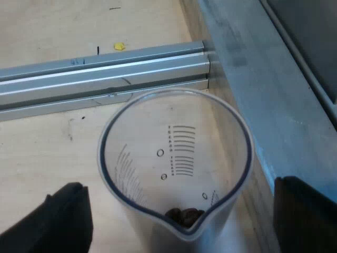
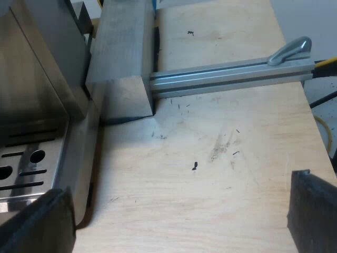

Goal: Pour the beans into the coffee machine

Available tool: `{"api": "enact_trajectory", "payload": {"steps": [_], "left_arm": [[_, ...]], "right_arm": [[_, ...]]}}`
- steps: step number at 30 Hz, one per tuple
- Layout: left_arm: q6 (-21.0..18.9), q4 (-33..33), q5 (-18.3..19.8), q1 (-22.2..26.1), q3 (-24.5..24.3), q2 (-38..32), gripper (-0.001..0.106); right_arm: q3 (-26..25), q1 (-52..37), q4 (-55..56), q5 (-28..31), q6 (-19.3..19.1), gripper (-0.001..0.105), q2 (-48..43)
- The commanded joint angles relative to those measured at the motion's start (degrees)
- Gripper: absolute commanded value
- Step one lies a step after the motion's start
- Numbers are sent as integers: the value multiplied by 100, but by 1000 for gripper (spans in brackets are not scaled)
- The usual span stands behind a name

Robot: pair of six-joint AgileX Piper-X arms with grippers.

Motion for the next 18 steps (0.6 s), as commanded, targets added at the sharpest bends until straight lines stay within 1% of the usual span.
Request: {"api": "enact_trajectory", "payload": {"steps": [1, 14, 18], "left_arm": [[11, -81, 79, 13, -38, -17, 72], [39, -81, 192, 13, -38, -17, 72], [127, -81, 205, 13, -38, -17, 72]], "right_arm": [[-71, -5, 7, 0, -18, 82, -37], [-71, -5, 7, 0, -18, 82, -37], [-71, -5, 7, 0, -18, 82, -37]]}}
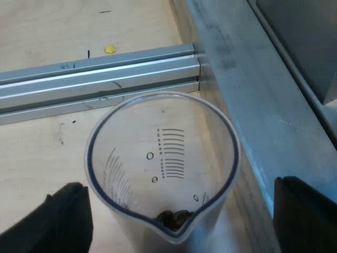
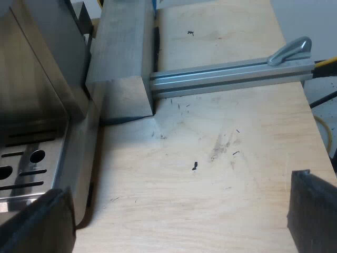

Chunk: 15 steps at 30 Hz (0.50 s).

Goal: Pour the beans into the coffee machine

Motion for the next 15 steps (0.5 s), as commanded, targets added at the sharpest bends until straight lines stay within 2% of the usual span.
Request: {"api": "enact_trajectory", "payload": {"steps": [1, 6, 15], "left_arm": [[60, -81, 73, 13, -38, -17, 72], [60, -81, 222, 13, -38, -17, 72], [97, -81, 267, 13, -38, -17, 72]], "right_arm": [[-71, -5, 7, 0, -18, 82, -37], [-71, -5, 7, 0, -18, 82, -37], [-71, -5, 7, 0, -18, 82, -37]]}}
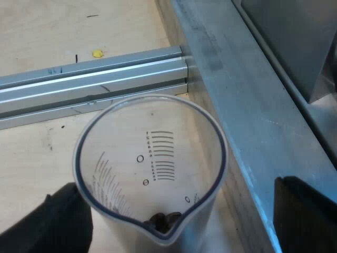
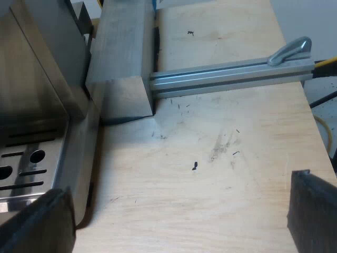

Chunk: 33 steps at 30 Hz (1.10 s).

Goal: Pour the beans into the coffee machine

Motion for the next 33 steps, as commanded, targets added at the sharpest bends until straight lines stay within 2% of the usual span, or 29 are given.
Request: {"api": "enact_trajectory", "payload": {"steps": [1, 9, 22, 33], "left_arm": [[15, -81, 98, 13, -38, -17, 72], [15, -81, 116, 13, -38, -17, 72], [16, -79, 208, -77, -364, 246, 72], [122, 229, 68, -235, -353, 259, 72]], "right_arm": [[-71, -5, 7, 0, -18, 82, -37], [-71, -5, 7, 0, -18, 82, -37], [-71, -5, 7, 0, -18, 82, -37], [-71, -5, 7, 0, -18, 82, -37]]}}
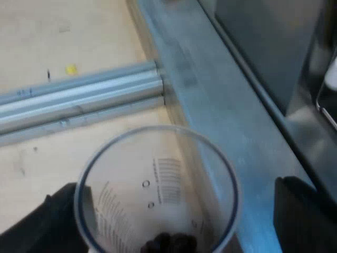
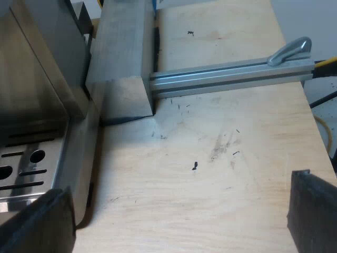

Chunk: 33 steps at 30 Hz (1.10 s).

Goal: Pour the beans into the coffee machine

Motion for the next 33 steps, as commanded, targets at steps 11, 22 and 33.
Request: {"api": "enact_trajectory", "payload": {"steps": [11, 22, 33], "left_arm": [[38, 8, -3, -27, -22, 6, 60], [167, 8, 75, -27, -22, 6, 47], [381, 8, 75, -27, -22, 6, 17]], "right_arm": [[-266, -5, 49, 0, -18, 82, -37], [-265, -5, 105, 0, -18, 82, -37], [-265, -5, 105, 0, -18, 82, -37]]}}
